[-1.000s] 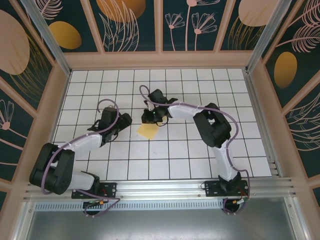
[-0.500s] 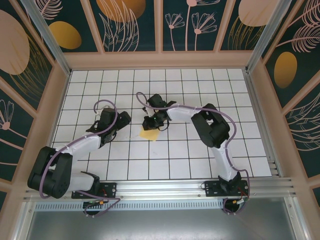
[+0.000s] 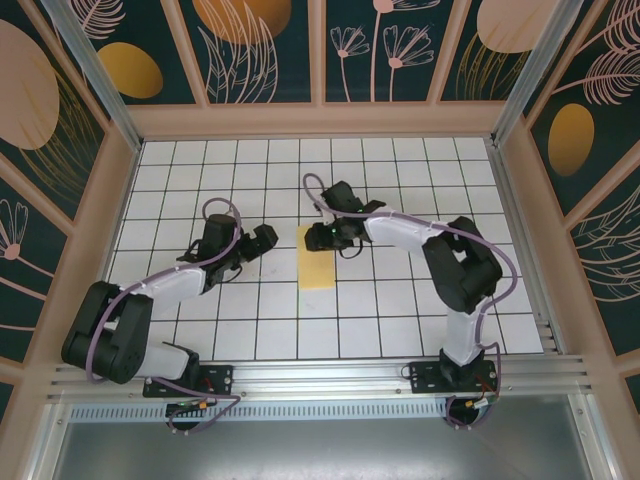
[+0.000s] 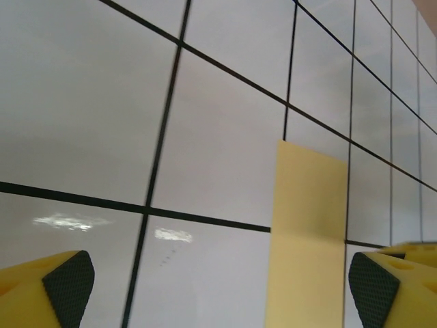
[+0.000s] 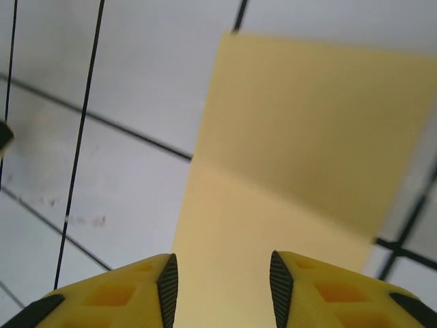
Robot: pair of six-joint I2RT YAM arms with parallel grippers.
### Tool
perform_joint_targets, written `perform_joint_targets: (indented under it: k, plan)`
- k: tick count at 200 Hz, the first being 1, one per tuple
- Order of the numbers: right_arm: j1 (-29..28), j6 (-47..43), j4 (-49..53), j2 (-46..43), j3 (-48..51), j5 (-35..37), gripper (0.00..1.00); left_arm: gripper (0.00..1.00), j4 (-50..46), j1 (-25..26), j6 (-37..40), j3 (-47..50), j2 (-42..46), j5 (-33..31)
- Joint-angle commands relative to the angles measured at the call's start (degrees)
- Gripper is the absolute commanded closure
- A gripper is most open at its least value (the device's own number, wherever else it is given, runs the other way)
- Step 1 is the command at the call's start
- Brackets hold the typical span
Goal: Fold a paper plane with a square sheet of paper (pick it up from the middle)
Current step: Rotate the paper at the center of the table, then fold the triangle a second time at the center of the table.
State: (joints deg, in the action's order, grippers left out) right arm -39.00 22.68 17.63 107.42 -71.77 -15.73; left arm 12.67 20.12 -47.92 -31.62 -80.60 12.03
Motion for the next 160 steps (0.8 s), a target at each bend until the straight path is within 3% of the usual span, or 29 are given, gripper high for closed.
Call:
perform_joint_targets:
  k: [1, 76, 160]
  plan:
    - [0.44, 7.66, -2.13, 0.04, 0.60, 6.12, 0.56, 0.05, 4.66, 1.66, -3.51, 0.92, -1.55, 6.03]
    - [1.31, 8.61, -4.32, 5.41, 0.38, -0.49, 0.61, 0.17, 6.02, 9.02, -14.48, 1.42, -4.74, 7.06]
    - [3.57, 9.93, -6.61, 6.83, 5.31, -2.98, 0.63, 0.19, 8.69, 11.77, -19.59, 3.80, -4.05, 9.41]
